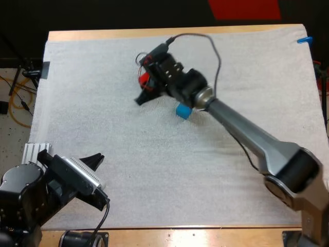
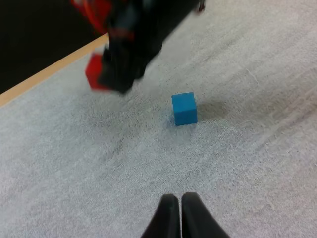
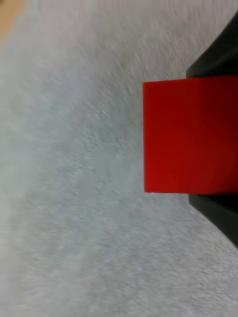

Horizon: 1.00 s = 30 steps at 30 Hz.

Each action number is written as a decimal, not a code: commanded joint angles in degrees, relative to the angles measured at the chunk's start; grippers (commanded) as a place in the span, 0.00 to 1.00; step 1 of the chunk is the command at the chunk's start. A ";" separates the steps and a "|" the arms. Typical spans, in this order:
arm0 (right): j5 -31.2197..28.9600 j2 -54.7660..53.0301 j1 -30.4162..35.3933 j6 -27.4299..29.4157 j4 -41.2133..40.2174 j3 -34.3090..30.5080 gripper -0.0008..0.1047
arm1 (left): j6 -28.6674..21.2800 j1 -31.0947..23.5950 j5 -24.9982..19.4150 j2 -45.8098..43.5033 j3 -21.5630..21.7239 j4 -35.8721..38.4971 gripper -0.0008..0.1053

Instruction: Stack red cube on blue cube

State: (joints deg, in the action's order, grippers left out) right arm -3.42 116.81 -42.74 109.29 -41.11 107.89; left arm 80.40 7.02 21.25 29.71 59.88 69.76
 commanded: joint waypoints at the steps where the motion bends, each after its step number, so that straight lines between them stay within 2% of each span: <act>1: -0.50 -2.31 1.39 -0.26 -1.48 0.38 0.27 | 0.76 0.08 0.39 -0.39 0.11 -0.60 0.01; 5: -0.50 -5.05 3.35 -0.25 -2.82 -1.33 0.27 | 0.76 0.08 0.39 -0.39 0.11 -0.60 0.01; 12: -0.62 -11.01 6.11 -1.17 -2.28 -11.80 0.27 | 0.76 0.08 0.39 -0.39 0.11 -0.60 0.01; 18: -0.62 -13.58 6.09 -2.86 3.37 -20.68 0.27 | 0.76 0.08 0.39 -0.39 0.11 -0.60 0.01; 26: -0.62 -13.35 6.09 -2.85 8.51 -26.49 0.27 | 0.76 0.08 0.39 -0.39 0.11 -0.07 0.01; 30: -0.62 -13.35 6.09 -2.85 11.22 -29.30 0.27 | 0.76 0.08 0.39 -0.26 0.11 3.32 0.01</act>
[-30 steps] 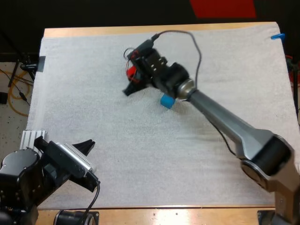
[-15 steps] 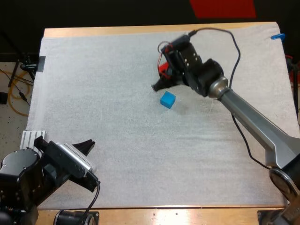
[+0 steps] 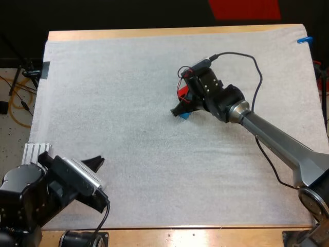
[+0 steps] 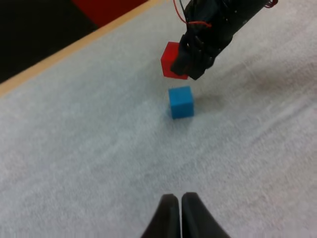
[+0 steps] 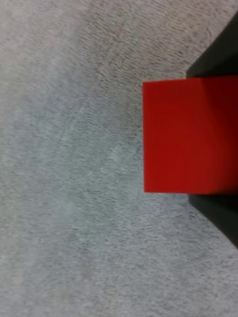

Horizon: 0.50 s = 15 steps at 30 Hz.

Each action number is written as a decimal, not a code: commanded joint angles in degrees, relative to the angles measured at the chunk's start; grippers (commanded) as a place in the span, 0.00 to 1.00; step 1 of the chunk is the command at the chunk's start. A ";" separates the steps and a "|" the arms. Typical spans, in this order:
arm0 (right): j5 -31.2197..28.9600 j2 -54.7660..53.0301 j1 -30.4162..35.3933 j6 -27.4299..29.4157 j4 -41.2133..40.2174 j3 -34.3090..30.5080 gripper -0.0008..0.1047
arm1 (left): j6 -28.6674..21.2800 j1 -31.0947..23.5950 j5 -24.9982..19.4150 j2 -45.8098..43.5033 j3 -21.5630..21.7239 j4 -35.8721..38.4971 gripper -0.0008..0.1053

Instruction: Stack red cube on blue cube

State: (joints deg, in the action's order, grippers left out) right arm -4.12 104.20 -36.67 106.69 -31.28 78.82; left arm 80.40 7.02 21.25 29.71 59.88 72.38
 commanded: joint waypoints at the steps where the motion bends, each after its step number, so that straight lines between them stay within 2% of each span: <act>1: 0.09 -0.73 0.03 -0.26 2.45 -1.02 0.27 | 0.76 0.08 0.39 -0.25 0.11 1.52 0.01; 8: 0.09 -0.73 0.03 0.21 6.40 -4.40 0.27 | 0.76 0.08 0.70 -0.25 0.11 2.88 0.01; 12: 0.59 0.36 0.03 0.21 7.23 -4.52 0.27 | 0.76 0.08 2.84 -0.25 0.11 3.05 0.01; 15: 1.49 1.80 -0.17 0.21 7.21 -4.52 0.27 | 0.76 0.08 2.86 -0.25 0.11 3.17 0.01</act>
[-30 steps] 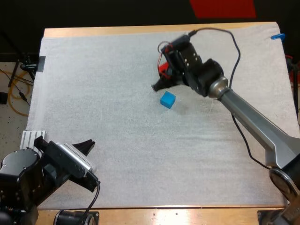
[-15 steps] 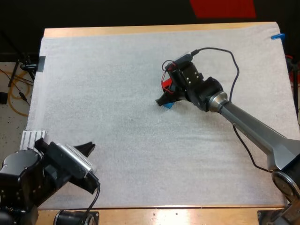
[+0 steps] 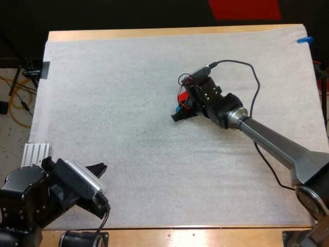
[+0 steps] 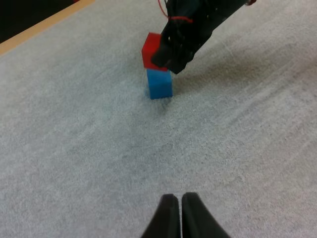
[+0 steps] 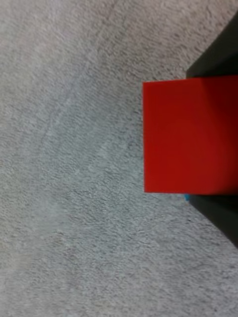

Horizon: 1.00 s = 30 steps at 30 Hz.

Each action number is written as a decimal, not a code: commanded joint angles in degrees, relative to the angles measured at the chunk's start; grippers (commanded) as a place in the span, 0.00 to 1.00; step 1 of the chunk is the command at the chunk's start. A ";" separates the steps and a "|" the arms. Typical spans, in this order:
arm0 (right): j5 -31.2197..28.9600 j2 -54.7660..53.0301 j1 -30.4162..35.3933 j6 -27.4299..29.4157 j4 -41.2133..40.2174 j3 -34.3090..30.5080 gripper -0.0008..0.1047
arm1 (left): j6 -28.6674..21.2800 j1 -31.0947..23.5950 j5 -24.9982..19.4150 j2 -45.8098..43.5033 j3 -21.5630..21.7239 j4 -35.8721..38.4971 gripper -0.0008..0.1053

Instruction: Stack red cube on blue cube

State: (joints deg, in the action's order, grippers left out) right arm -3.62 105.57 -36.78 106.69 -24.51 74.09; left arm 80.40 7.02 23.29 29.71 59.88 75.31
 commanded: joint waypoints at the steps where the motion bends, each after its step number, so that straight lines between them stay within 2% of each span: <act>1: 1.08 0.59 -0.19 0.21 0.44 0.21 0.27 | 0.76 0.08 0.81 -0.25 0.11 0.23 0.01; 14: 0.79 2.77 -1.47 0.21 0.60 0.21 0.28 | 0.76 0.08 0.81 -0.25 0.11 0.23 0.01; 16: 0.19 2.94 -1.47 0.21 0.34 0.21 0.31 | 0.76 0.08 0.81 -0.25 0.11 0.23 0.01; 19: -1.05 2.90 -1.47 0.09 0.72 0.21 0.52 | 0.76 0.08 0.81 -0.25 0.11 0.23 0.01; 22: -1.05 2.90 -1.47 0.09 0.76 0.21 0.65 | 0.76 0.08 0.81 -0.25 0.11 0.23 0.01; 30: -1.28 -0.12 -1.47 0.09 0.68 0.55 0.66 | 0.76 0.08 0.81 -0.25 0.11 -0.01 0.01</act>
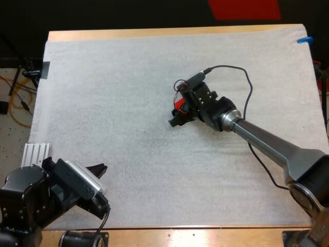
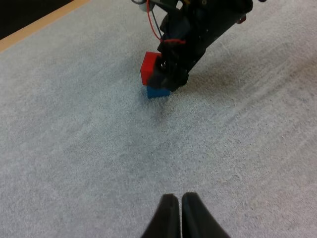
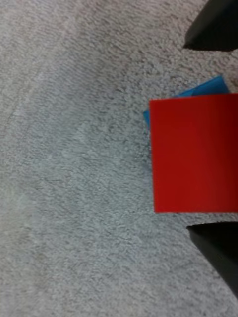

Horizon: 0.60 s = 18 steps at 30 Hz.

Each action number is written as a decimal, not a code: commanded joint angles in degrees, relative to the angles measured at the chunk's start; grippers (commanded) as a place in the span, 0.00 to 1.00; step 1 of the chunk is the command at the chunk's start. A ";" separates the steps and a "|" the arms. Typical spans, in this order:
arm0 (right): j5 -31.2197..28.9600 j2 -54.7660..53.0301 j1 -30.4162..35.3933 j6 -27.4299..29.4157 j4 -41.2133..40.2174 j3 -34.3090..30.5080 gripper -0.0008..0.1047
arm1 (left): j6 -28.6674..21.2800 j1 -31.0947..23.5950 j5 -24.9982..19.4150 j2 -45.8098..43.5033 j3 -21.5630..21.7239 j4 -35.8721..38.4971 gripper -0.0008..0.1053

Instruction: Stack red cube on blue cube

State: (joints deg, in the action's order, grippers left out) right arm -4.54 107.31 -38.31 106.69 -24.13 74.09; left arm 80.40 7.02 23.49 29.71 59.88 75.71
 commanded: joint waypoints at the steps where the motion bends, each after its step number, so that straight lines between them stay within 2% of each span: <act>1: -0.37 -3.26 0.05 0.09 0.31 0.55 0.66 | 0.76 0.08 0.61 -0.25 0.11 -0.66 0.01; 8: -0.37 -12.35 0.16 0.26 0.31 0.55 0.66 | 0.76 0.08 0.61 -0.12 -0.06 -4.91 0.01; 9: -0.37 -13.60 0.48 0.22 0.31 0.55 0.66 | 1.91 0.08 -0.30 0.21 -0.22 -6.77 0.01; 11: -0.37 -15.32 1.37 0.22 0.31 0.55 0.66 | 5.65 0.08 -4.73 1.17 -0.20 -9.78 0.01; 13: -0.37 -16.85 4.19 0.22 -0.31 0.55 0.66 | 8.07 0.08 -11.53 3.13 -0.20 -13.64 0.01; 16: -0.37 -18.19 7.99 0.22 -2.38 0.55 0.66 | 8.07 0.08 -18.65 5.83 -0.20 -19.00 0.01; 18: -0.37 -19.18 10.99 0.22 -3.67 0.55 0.66 | 8.07 0.08 -21.17 8.14 -0.20 -22.20 0.01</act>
State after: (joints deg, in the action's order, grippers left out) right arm -4.54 89.34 -28.76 106.69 -26.81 74.32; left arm 87.15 7.02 5.19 36.99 59.55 56.12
